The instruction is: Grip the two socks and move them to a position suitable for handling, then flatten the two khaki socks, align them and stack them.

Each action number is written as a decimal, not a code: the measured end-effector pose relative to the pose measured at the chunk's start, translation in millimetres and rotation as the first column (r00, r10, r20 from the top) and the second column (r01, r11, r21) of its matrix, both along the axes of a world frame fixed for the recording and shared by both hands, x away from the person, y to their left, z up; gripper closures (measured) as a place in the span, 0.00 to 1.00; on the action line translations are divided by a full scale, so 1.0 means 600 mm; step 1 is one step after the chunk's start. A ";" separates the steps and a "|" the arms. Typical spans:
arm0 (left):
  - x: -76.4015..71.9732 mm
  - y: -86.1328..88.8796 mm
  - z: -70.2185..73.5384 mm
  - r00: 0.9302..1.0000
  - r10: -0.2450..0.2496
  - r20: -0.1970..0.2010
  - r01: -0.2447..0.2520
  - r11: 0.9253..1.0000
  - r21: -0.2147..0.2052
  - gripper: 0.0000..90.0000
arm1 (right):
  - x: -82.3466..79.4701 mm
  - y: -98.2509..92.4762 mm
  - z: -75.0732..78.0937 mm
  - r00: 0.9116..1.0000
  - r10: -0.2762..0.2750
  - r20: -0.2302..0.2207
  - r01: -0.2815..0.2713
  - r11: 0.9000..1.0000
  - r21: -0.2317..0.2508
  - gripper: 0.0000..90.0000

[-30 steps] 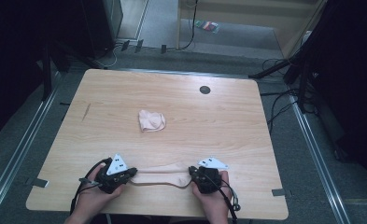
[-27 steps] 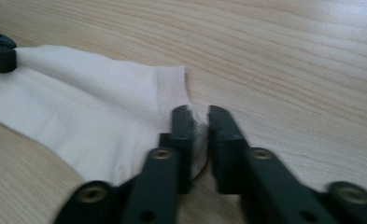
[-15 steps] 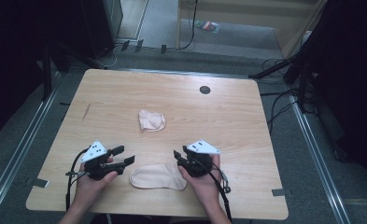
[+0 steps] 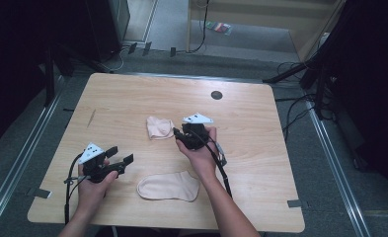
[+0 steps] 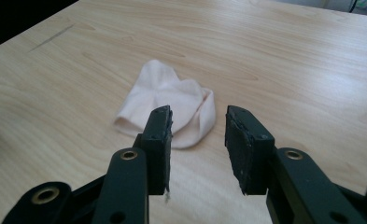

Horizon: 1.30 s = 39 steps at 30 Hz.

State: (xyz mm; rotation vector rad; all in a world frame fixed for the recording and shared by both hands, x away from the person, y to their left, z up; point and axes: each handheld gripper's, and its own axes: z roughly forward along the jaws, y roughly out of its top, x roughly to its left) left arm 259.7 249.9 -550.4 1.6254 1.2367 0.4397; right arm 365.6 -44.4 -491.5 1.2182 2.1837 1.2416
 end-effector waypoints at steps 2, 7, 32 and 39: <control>0.001 -0.002 -0.001 1.000 -0.003 -0.005 0.003 1.000 0.004 0.24 | 0.015 0.011 -0.001 1.000 -0.003 0.006 0.003 1.000 -0.022 0.69; 0.002 -0.004 -0.002 1.000 -0.011 -0.021 0.011 1.000 0.013 0.24 | 0.055 0.036 -0.004 1.000 -0.001 0.005 0.001 0.999 -0.035 0.69; 0.007 -0.003 -0.003 0.998 -0.017 -0.055 0.017 1.000 0.005 0.26 | 0.129 0.111 -0.075 0.994 0.027 -0.103 -0.040 0.992 -0.123 0.89; 0.008 -0.003 -0.003 0.998 -0.017 -0.057 0.018 1.000 0.008 0.26 | 0.113 0.112 -0.050 0.998 0.024 -0.055 -0.031 0.991 -0.126 1.00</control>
